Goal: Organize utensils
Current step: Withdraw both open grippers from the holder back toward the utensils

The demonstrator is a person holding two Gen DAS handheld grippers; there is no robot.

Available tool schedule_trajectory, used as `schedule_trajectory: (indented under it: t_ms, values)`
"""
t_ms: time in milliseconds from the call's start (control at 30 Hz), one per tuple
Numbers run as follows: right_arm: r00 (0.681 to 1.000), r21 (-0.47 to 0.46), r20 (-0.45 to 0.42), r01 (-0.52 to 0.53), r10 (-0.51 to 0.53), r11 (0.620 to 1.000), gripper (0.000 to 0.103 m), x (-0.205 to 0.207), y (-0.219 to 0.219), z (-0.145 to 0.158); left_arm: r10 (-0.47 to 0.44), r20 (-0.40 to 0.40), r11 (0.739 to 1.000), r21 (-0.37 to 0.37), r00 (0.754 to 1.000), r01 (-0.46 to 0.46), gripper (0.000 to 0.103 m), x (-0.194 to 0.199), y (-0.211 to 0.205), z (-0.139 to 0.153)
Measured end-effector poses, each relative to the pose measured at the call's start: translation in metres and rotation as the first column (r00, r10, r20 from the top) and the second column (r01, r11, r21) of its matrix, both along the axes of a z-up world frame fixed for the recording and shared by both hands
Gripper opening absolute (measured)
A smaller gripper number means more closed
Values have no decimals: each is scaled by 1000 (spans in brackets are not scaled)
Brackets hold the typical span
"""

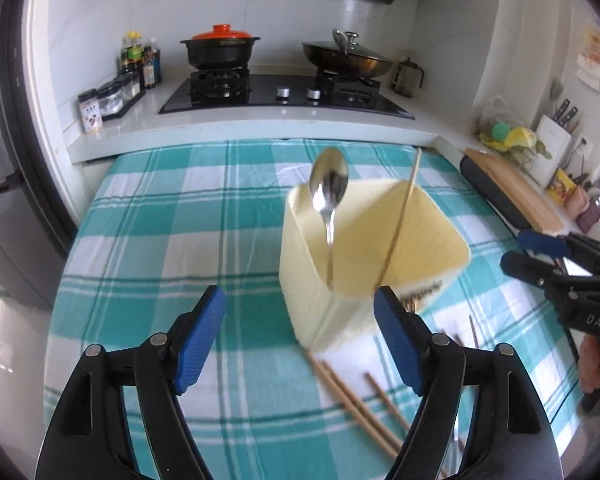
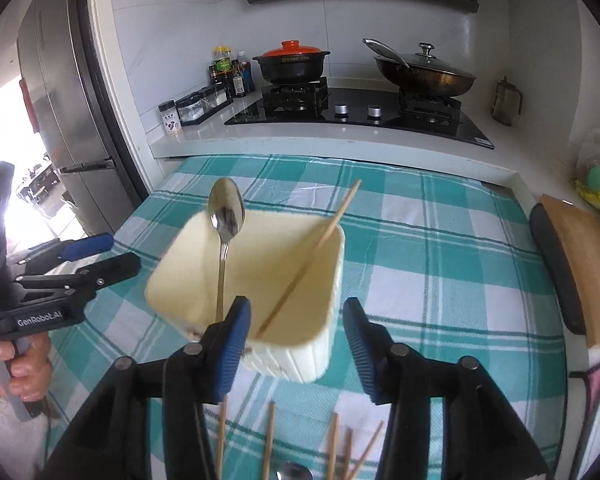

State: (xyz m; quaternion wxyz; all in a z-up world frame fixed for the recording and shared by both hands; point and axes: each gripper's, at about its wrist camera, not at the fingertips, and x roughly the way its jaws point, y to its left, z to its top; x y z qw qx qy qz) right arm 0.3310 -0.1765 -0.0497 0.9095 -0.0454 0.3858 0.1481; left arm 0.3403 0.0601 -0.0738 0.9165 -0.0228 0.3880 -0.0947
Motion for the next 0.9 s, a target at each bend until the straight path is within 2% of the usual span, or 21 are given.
schedule_trajectory:
  t_ms: [200,367,600,900]
  values:
    - [993,-101,84,96,-88,990,76,-100,-12,-6,16,-39,1000,0,999,-16,88,-91,-16,-31]
    - [983,-125,105,164,-152,978,77,-153,-20,-12,23,-37,1000,9,999,-22,88,-137,-37,-43]
    - [967,-130,132,234,-217,963,77,-200,-36,-15,13,-12,1000,-6,1000,-13,92,-170,-52,-37]
    - [955,-131,172,267,-244,955,77,-224,-42,-8,-7,28,1000,17,1000,7,94,-188,-65,-32]
